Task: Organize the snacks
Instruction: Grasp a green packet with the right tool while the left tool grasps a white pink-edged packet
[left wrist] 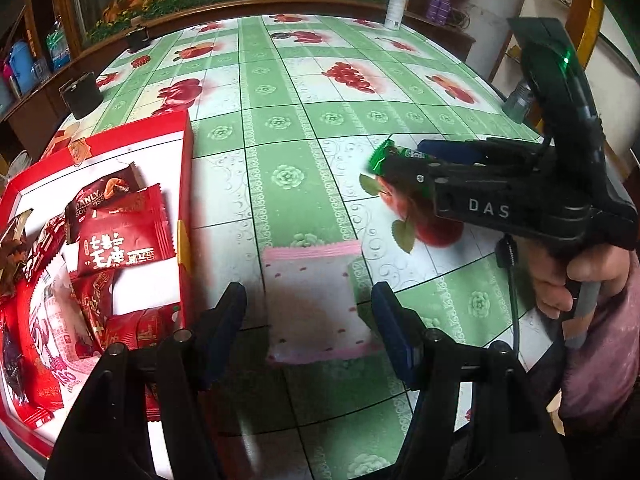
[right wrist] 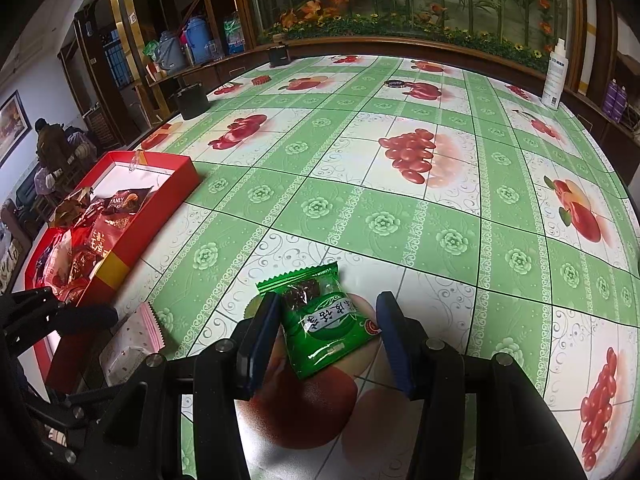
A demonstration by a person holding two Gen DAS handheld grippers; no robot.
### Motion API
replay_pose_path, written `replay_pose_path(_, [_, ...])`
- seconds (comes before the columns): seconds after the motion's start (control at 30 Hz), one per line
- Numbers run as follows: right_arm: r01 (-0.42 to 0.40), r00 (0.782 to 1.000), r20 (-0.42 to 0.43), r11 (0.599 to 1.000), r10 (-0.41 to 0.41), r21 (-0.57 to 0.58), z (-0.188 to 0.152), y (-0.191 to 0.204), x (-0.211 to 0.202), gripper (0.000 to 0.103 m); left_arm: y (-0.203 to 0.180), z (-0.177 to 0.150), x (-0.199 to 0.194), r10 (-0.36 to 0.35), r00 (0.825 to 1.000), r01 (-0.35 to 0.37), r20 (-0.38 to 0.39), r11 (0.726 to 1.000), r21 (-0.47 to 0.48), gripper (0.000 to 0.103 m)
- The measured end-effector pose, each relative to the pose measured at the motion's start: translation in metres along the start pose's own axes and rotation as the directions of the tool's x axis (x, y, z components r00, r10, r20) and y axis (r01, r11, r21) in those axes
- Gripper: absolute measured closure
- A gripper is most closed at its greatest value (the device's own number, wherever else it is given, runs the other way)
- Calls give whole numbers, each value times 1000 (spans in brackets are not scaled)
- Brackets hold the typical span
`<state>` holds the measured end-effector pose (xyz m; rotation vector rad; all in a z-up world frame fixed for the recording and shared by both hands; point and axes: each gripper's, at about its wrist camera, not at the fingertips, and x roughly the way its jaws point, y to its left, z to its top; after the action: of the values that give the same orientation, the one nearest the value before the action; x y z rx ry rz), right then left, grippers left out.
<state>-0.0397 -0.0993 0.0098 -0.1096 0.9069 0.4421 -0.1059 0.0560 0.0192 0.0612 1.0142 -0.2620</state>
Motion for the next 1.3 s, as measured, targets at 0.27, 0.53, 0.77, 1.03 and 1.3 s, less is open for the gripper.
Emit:
replay_pose_path(0.27, [4, 1000, 0, 1000, -4, -4, -1, 2, 0, 50, -5, -3, 3, 1, 1000, -1, -1, 1000, 22, 40])
replay_pose_path(0.53, [6, 1000, 0, 1000, -6, -6, -1, 3, 1, 50, -2, -3, 3, 13, 1000, -14, 11, 1000, 15, 47])
replay_pose_path(0.77, [8, 1000, 1, 1000, -8, -10, -1, 3, 1, 50, -4, -4, 4, 41, 999, -42, 31, 999, 29, 59])
replay_pose_path(1.03, [17, 1000, 3, 1000, -17, -19, 0, 3, 1, 52, -7, -4, 5, 63, 997, -65, 54, 997, 36, 63])
replay_pose_path(1.3, [14, 1000, 4, 1000, -14, -20, -1, 4, 0, 68, -13, -2, 5, 114, 991, -118, 71, 992, 44, 65])
